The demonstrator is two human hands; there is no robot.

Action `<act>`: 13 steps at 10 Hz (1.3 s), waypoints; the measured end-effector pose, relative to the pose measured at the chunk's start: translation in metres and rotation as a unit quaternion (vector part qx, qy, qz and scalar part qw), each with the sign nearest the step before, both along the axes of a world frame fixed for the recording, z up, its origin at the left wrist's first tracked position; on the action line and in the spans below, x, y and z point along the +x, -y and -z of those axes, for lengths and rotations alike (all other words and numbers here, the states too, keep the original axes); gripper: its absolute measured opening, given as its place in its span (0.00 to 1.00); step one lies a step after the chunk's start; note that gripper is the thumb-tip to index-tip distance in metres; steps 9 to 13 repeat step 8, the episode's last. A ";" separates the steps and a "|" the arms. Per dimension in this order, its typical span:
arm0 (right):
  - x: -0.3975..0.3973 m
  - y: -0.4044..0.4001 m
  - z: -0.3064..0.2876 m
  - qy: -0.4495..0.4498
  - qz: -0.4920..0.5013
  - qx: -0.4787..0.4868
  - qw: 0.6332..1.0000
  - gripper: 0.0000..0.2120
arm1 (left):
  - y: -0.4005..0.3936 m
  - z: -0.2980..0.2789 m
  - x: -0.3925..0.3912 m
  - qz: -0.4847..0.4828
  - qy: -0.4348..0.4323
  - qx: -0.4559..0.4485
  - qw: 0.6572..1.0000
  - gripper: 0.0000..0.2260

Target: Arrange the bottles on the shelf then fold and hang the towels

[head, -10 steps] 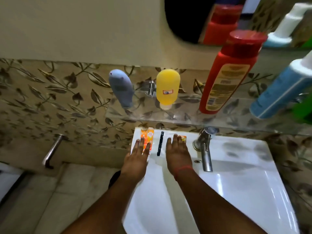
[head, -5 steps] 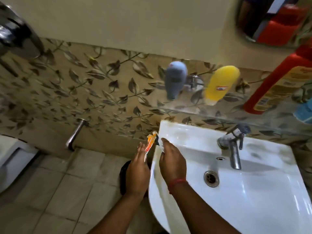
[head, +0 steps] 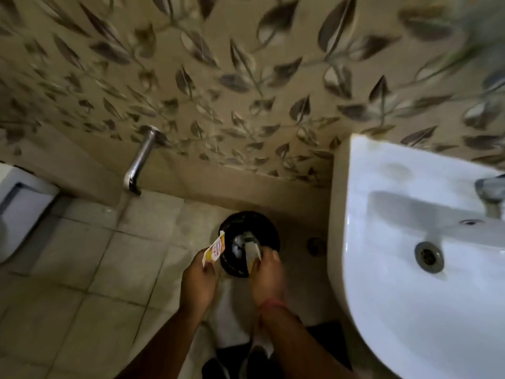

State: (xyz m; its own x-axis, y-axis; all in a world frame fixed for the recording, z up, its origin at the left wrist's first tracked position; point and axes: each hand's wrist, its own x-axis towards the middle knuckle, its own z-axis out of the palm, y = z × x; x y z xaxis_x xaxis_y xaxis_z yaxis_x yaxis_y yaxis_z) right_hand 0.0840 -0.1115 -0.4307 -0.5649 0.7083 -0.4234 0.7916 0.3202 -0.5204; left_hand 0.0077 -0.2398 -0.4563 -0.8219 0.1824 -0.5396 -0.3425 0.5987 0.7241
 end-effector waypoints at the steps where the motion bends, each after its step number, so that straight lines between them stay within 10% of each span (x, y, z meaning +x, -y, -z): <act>1: -0.007 -0.004 0.064 0.007 0.112 -0.094 0.989 0.16 | -0.010 0.059 -0.003 0.020 0.055 -0.007 0.998 0.16; 6: -0.037 -0.024 0.334 0.076 0.256 -0.119 0.956 0.29 | -0.072 0.309 -0.025 0.113 0.132 -0.010 0.985 0.19; 13: -0.022 0.005 0.313 0.058 0.229 -0.193 0.952 0.31 | -0.038 0.277 -0.015 0.122 0.164 -0.014 0.979 0.33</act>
